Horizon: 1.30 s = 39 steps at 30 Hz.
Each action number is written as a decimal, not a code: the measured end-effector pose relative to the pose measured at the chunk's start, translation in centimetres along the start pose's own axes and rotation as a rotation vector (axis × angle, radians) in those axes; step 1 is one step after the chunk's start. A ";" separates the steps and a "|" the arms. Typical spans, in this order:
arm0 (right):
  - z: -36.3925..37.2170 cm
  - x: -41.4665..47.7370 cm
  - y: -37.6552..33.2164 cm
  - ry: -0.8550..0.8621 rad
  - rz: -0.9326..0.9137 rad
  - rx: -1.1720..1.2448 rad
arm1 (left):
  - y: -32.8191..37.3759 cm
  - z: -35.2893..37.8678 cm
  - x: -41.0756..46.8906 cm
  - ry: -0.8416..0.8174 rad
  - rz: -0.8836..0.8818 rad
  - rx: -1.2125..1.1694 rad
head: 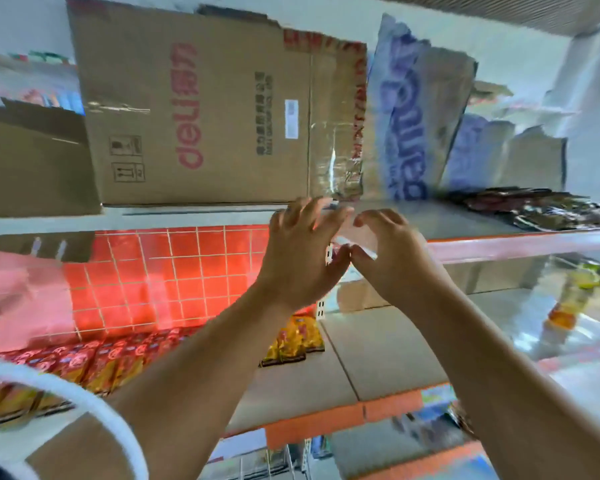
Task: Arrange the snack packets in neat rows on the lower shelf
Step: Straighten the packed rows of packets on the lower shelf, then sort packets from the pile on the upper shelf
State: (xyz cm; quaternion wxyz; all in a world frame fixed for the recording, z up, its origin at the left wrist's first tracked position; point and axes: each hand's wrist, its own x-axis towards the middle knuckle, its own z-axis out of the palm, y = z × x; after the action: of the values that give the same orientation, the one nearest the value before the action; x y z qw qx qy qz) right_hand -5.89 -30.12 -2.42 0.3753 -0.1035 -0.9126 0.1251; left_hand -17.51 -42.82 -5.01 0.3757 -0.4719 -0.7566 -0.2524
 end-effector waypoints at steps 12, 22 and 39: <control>-4.8 3.3 15.0 -0.181 0.224 -0.197 | 6.0 9.9 13.2 -0.628 -0.205 -0.518; -5.3 11.3 23.8 -0.510 0.250 -0.264 | 8.2 19.1 21.2 -0.911 0.090 -0.298; -14.4 15.6 35.4 -0.837 0.314 -0.649 | 12.7 19.7 29.8 -1.253 0.152 0.101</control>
State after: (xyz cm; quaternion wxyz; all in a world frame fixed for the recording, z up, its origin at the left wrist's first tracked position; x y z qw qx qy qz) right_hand -3.19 10.01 6.92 -0.0940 -0.2899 -0.9493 -0.0776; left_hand -20.68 -7.27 7.81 -0.0999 -0.5642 -0.8083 0.1353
